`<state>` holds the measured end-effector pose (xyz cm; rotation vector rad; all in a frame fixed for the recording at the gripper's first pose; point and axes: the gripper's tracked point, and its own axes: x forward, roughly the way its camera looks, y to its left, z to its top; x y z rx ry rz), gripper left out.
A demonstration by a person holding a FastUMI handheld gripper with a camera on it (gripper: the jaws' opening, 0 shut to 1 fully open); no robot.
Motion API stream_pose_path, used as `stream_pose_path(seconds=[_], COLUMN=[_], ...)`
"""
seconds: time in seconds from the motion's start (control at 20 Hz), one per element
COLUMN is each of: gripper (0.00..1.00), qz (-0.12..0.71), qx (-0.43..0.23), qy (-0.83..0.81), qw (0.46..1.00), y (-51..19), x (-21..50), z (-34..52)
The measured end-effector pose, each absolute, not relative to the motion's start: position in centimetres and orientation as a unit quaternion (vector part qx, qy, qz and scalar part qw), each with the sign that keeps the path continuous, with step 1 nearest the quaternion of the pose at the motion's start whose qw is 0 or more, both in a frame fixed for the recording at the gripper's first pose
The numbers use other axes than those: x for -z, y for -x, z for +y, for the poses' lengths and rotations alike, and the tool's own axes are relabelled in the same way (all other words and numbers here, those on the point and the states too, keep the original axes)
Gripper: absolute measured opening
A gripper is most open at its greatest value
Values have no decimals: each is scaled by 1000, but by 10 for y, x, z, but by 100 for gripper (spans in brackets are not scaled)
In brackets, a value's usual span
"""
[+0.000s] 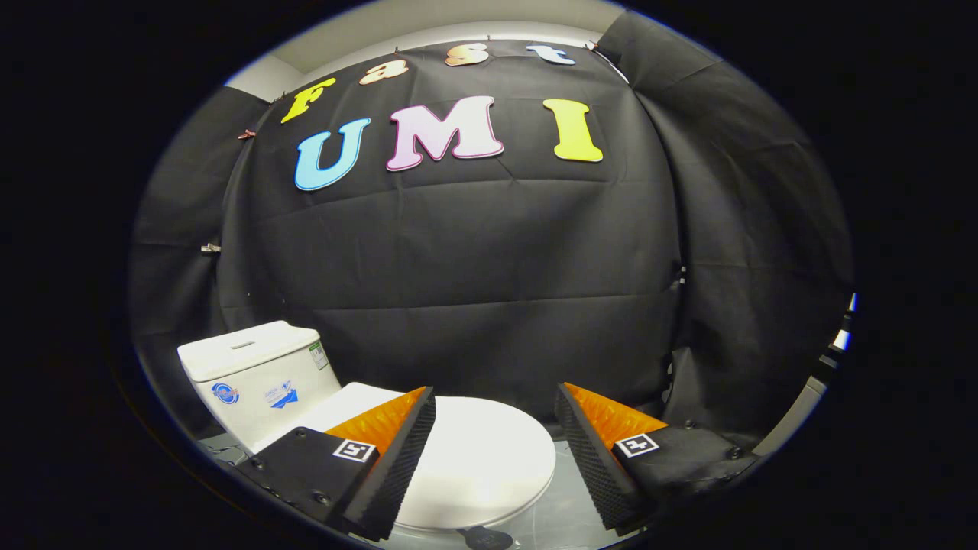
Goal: Open the toilet lid.
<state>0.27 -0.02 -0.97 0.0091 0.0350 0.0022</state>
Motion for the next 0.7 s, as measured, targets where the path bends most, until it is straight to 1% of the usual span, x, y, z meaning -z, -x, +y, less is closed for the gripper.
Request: stream_pose_path(seconds=[0.7], gripper=[98], qz=[22], qx=[-5], qy=[-1], qw=[1000], y=[-3], x=[12], z=[2])
